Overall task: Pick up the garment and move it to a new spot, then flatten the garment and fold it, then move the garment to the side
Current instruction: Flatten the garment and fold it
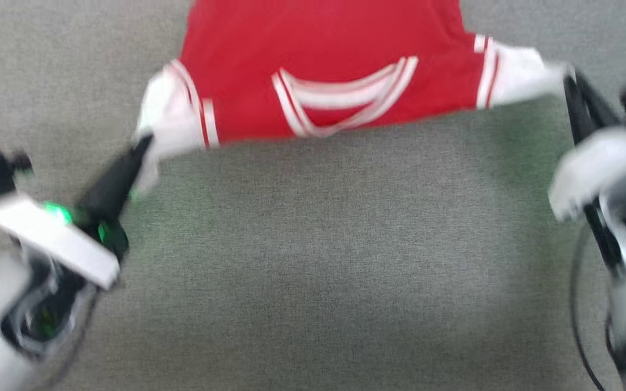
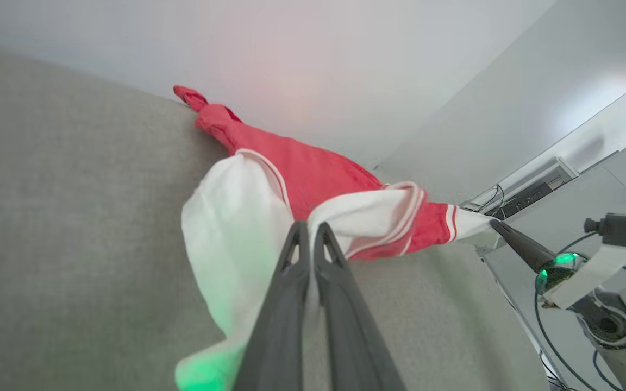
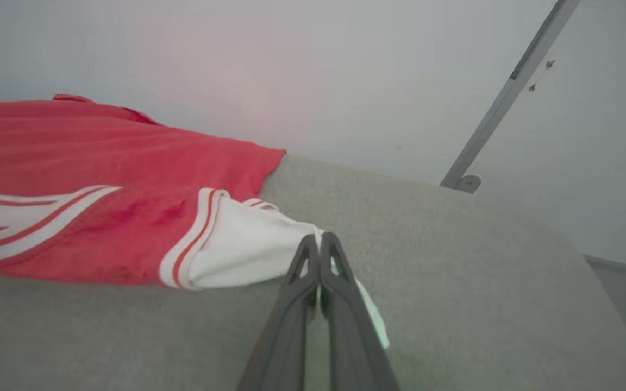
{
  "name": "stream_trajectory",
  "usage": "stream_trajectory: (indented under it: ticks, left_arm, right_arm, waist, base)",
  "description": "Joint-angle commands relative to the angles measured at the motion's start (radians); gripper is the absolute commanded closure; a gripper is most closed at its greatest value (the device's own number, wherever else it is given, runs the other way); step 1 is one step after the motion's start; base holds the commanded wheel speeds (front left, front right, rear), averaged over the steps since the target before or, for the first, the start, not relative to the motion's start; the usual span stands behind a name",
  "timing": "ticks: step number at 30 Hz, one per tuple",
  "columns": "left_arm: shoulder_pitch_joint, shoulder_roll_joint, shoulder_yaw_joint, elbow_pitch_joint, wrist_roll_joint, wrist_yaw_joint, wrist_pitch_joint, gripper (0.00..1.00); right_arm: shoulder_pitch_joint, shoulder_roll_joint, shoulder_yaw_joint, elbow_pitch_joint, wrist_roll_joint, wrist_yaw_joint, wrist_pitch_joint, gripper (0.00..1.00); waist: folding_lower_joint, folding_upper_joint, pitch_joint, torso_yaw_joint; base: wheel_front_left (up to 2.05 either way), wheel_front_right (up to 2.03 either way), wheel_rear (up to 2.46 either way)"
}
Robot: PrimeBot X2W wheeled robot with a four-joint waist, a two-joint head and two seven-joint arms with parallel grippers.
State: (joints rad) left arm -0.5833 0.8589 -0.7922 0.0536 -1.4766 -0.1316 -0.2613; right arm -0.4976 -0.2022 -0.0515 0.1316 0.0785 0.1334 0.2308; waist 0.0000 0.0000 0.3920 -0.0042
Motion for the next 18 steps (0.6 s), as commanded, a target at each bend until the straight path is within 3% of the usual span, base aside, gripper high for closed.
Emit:
stream_trajectory:
  ticks: [1, 8, 18]
  left_arm:
    - [0.056, 0.003, 0.020, -0.019, 0.025, 0.002, -0.005, 1.00]
    - [0.339, -0.005, 0.120, -0.139, 0.098, 0.002, -0.005, 1.00]
    - [0.567, 0.032, 0.135, -0.223, 0.161, 0.002, -0.005, 1.00]
  right_arm:
    - [0.052, -0.008, -0.002, -0.052, 0.027, -0.005, 0.026, 1.00]
    - [0.370, -0.060, 0.010, -0.314, 0.175, -0.005, 0.195, 1.00]
    - [0.639, -0.047, -0.045, -0.469, 0.269, -0.004, 0.305, 1.00]
  waist:
    - [0.0000, 0.0000, -0.014, 0.000]
    - [0.0000, 0.0000, -0.057, 0.000]
    - [0.0000, 0.0000, -0.080, 0.010]
  base:
    - [0.00, 0.00, 0.00]
    - [0.00, 0.00, 0.00]
    - [0.00, 0.00, 0.00]
